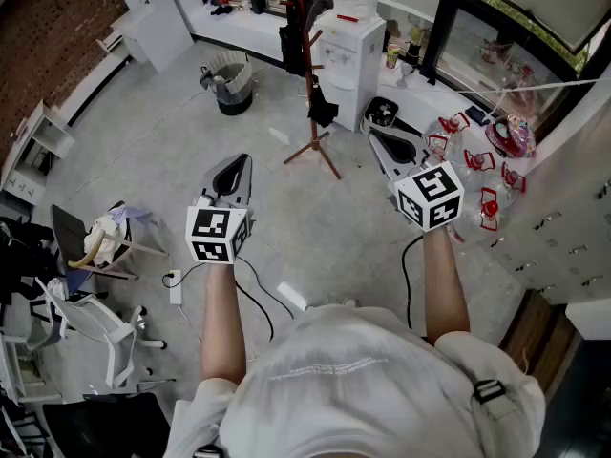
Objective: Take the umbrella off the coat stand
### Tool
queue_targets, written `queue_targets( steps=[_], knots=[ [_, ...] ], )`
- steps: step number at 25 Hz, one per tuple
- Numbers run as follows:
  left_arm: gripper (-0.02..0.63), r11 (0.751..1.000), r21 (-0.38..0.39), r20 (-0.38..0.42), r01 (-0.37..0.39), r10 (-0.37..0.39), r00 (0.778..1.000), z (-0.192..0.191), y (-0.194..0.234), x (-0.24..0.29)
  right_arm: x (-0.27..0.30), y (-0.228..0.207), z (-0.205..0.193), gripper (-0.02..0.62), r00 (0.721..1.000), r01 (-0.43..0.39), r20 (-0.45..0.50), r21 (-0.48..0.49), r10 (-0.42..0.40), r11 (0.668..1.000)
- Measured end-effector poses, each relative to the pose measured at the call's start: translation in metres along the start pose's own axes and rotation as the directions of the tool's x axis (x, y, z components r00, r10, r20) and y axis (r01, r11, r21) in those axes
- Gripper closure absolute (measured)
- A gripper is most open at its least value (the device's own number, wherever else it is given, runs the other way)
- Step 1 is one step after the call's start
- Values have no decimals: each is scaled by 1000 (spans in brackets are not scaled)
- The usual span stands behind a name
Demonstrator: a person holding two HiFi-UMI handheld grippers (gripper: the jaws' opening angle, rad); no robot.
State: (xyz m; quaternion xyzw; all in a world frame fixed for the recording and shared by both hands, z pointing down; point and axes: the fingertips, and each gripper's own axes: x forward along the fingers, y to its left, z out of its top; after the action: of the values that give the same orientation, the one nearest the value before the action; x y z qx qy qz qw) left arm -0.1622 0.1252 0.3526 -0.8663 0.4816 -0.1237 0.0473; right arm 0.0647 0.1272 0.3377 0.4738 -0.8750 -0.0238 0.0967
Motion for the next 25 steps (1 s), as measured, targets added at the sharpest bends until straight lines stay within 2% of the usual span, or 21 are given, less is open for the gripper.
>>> queue_targets(
  steps=[5,10,19,25],
  knots=[
    [592,1000,-10,8,0,0,1000,-3,8,0,7,4,0,571,1000,5,0,-3,-5,1000],
    [592,1000,-4,0,19,-19,1000,-14,16,-7,12,11,2,571,999,34,12,60,-34,998],
    [592,999,-26,-16,29,-29,999,-39,42,-21,29,48,-1,571,1000,4,13,51,-5,999],
    [592,999,-49,-33,11,-13,999,-52,69,-5,56,34,-2,571,1000,5,24,68,-6,998]
  ],
)
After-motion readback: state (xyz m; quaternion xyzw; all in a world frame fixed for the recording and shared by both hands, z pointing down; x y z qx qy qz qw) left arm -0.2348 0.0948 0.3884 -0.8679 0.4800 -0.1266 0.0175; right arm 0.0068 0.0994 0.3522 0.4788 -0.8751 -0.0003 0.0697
